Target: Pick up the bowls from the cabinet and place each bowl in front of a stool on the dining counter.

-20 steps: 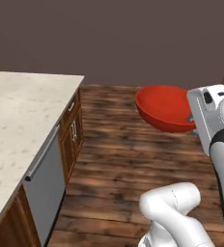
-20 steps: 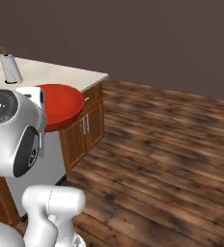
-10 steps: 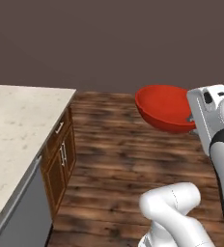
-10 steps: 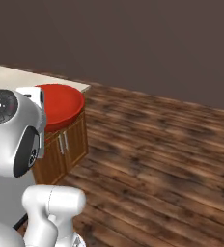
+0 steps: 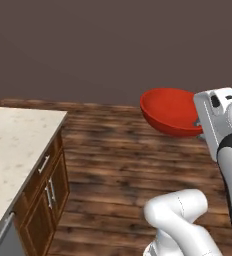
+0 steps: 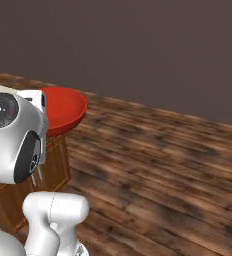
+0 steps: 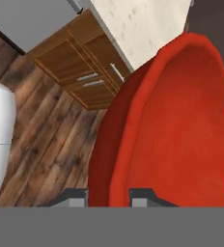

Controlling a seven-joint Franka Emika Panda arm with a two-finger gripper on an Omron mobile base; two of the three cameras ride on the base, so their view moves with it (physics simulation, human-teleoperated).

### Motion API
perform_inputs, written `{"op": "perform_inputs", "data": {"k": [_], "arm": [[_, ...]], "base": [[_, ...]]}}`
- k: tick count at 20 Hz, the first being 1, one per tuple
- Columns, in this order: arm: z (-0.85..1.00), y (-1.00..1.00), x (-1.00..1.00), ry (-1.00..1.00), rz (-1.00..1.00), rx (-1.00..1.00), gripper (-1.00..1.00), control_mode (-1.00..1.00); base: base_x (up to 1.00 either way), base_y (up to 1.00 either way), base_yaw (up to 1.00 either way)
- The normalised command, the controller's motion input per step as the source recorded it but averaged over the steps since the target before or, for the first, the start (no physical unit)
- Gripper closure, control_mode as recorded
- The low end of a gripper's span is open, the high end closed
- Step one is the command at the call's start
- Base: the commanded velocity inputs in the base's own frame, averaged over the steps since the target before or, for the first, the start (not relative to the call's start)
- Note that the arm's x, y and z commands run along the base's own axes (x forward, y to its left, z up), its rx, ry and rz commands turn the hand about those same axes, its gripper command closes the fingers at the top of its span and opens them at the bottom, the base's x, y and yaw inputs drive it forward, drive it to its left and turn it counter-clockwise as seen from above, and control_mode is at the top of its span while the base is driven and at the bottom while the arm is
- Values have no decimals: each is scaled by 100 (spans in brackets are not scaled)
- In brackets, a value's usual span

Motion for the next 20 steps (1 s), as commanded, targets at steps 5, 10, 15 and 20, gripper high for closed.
{"op": "perform_inputs", "data": {"k": [5, 10, 15, 20], "arm": [[0, 0, 0, 0, 0, 0, 100, 100], [0, 0, 0, 0, 0, 0, 100, 100], [0, 0, 0, 0, 0, 0, 100, 100], [0, 0, 0, 0, 0, 0, 100, 100]], "base": [[100, -20, 0], [100, 0, 0], [100, 0, 5], [100, -1, 12]]}}
